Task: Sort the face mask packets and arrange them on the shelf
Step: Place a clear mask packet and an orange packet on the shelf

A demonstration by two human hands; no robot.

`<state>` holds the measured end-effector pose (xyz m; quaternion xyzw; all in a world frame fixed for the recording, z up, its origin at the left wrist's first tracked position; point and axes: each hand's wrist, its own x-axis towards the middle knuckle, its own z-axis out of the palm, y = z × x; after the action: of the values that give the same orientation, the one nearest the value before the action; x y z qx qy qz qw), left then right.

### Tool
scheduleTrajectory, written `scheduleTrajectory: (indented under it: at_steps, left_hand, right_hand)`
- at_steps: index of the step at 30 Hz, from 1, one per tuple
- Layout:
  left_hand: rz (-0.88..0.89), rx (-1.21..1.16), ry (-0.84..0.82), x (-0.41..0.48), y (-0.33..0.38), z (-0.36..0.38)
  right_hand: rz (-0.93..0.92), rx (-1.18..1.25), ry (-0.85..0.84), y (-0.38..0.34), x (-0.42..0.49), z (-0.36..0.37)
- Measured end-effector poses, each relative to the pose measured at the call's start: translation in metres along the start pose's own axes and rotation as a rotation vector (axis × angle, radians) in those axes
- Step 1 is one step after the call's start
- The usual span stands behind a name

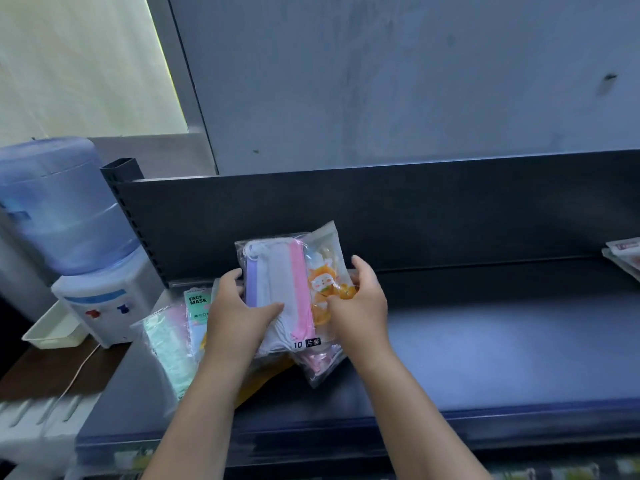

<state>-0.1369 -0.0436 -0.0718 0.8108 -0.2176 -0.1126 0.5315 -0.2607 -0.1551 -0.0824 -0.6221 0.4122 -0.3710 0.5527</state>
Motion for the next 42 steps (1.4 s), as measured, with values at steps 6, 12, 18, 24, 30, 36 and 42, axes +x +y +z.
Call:
scheduleTrajectory:
  at_steps: [6, 12, 18, 24, 30, 36, 42]
  left_hand:
    - [-0.085, -0.397, 0.054, 0.006, 0.006, -0.002]
    - [-0.163, -0.529, 0.023, 0.012, 0.010, -0.004]
    - [-0.187, -0.604, -0.034, 0.017, 0.015, -0.003]
    - [-0.315, -0.637, -0.187, 0.022, 0.019, -0.009]
    - [-0.366, -0.687, -0.335, 0.017, 0.028, 0.014]
    - [-0.352, -0.667, -0.374, 0.000, 0.050, 0.066]
    - [-0.290, -0.582, -0.418, -0.036, 0.079, 0.153]
  right_hand:
    - [0.195, 0.430, 0.034, -0.001, 0.009, -0.012]
    - [0.231, 0.462, 0.034, -0.002, 0.016, -0.015]
    - [0.187, 0.504, 0.035, -0.006, 0.019, -0.022]
    - [0.246, 0.668, 0.059, -0.010, 0.022, -0.030]
    - [0.251, 0.746, 0.063, 0.001, 0.022, -0.049]
    - [0.197, 0.707, 0.049, 0.018, 0.033, -0.103]
    - [0.196, 0.680, 0.032, 0.033, 0.052, -0.186]
